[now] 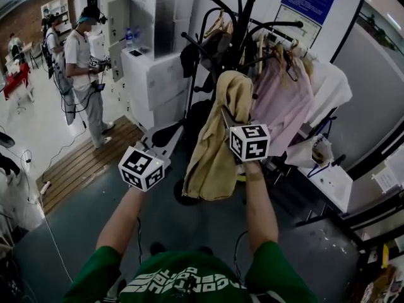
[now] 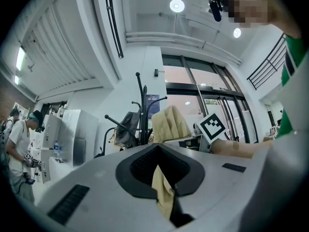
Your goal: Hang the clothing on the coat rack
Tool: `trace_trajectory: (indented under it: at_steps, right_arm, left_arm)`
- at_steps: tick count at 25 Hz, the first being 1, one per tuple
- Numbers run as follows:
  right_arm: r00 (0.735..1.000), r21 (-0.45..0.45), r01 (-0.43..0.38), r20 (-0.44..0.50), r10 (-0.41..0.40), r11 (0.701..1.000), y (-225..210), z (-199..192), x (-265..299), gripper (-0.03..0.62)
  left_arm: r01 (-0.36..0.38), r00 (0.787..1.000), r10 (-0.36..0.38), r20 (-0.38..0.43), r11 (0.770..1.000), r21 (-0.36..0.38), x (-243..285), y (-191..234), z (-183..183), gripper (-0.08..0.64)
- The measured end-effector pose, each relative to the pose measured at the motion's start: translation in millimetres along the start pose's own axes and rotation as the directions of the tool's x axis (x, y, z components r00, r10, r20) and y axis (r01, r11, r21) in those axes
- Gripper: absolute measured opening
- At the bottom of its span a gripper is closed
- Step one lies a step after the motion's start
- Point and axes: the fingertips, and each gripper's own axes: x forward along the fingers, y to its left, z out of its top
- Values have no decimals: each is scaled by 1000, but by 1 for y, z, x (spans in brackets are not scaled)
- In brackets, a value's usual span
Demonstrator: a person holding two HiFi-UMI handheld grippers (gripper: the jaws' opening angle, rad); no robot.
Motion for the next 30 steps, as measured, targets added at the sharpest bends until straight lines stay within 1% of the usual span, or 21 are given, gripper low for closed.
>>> trace_trajectory:
  at_steps: [4,8,11,15,19,23,27,30]
  right_arm:
    - [999,15,-48,15,48,999,7,-2,-11,208]
    - [996,20,-83,22,83,996,7,-1,-28,236]
    - [994,22,-103,37,102,994,6,-1,-43,241]
    - [992,11,-106,74,105,994,3,0,-68,239]
    - [986,27,-136,96,133,990,-1,-6,-89,239]
    - [983,44,-157,104,152,987,-10,-17,-106,239]
    - [980,60,-181,92,175,982,-20,-31,-120,239]
    - [977,66,-201,85,195,977,-23,-43,-132,224]
  left_arm:
    - [-4,1000,4,-1,1000,-1,5,-10,-3,3]
    - [-10,1000,10,-9,1000,-2,10,-22,-6,3]
    - [-19,1000,19,-15,1000,1,14,-32,-8,3]
    - [-31,999,32,-28,999,7,19,-47,-11,3]
    - [-50,998,51,-35,999,10,24,-63,-14,3]
    - [-73,996,74,-47,997,18,25,-79,-18,3]
    - [-102,993,103,-63,995,22,26,-94,-20,3]
    - [-121,990,122,-64,992,24,27,-107,-23,3]
